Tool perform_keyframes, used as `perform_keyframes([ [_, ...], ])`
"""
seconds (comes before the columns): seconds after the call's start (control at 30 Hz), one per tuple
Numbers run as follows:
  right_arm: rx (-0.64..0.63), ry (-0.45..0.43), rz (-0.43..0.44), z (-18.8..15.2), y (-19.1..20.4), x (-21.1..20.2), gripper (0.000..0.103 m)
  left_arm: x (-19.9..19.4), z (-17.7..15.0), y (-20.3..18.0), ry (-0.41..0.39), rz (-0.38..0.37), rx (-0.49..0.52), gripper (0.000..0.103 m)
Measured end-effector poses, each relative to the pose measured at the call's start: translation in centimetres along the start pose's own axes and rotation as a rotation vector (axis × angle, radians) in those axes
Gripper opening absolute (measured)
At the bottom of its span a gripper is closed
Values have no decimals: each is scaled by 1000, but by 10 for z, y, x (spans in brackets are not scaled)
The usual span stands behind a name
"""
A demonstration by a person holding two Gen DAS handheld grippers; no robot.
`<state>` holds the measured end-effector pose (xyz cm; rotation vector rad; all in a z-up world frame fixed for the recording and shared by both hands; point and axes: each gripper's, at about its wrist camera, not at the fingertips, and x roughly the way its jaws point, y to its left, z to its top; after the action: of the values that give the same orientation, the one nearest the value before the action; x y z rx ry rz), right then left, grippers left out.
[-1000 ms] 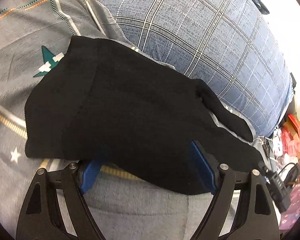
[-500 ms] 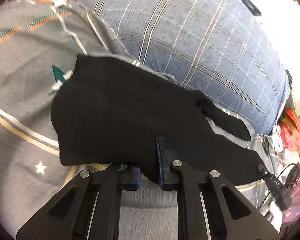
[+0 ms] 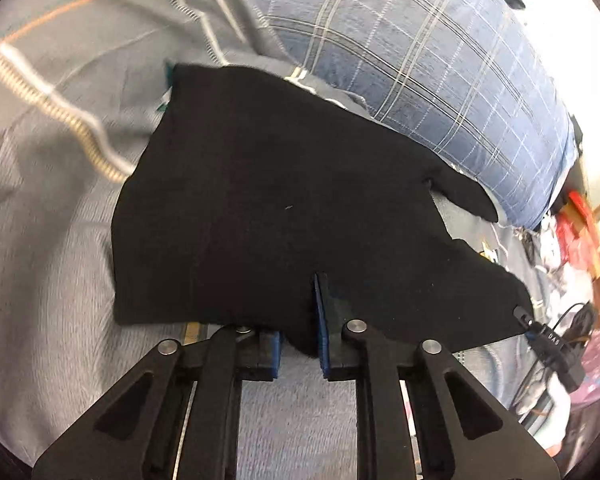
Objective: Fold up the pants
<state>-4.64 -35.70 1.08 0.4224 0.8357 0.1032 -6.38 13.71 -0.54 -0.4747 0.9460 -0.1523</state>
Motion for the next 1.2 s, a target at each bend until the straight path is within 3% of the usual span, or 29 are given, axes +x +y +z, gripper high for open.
perform_keyframes([
  [0.07, 10, 1, -64, -1, -3, -8, 31, -10, -5, 1, -23, 17, -13, 20],
  [0.1, 19, -4, -97, -4, -7, -14, 35, -12, -6, -1, -27, 26, -11, 21],
  [0.23, 82, -11, -137, -9, -23, -32, 35, -33, -15, -6, -60, 127, 46, 21],
  [0.4, 103, -80, -150, 2, -27, -56, 35, -58, -13, -12, -146, 217, 104, 20],
  [0.63, -26, -103, -89, 33, 12, -47, 40, -54, 26, -28, -161, 200, 151, 23],
  [0.7, -78, -89, -68, 45, 23, -35, 46, -45, 41, -33, -153, 168, 174, 33],
  [0.77, -134, -76, -65, 59, 32, -22, 49, -34, 58, -36, -138, 137, 186, 56],
  [1.0, -228, -33, -59, 120, 42, 29, 50, 7, 116, -40, -92, 78, 248, 57],
  [1.2, -258, 4, -60, 165, 40, 77, 51, 52, 156, -36, -13, 85, 288, 57],
])
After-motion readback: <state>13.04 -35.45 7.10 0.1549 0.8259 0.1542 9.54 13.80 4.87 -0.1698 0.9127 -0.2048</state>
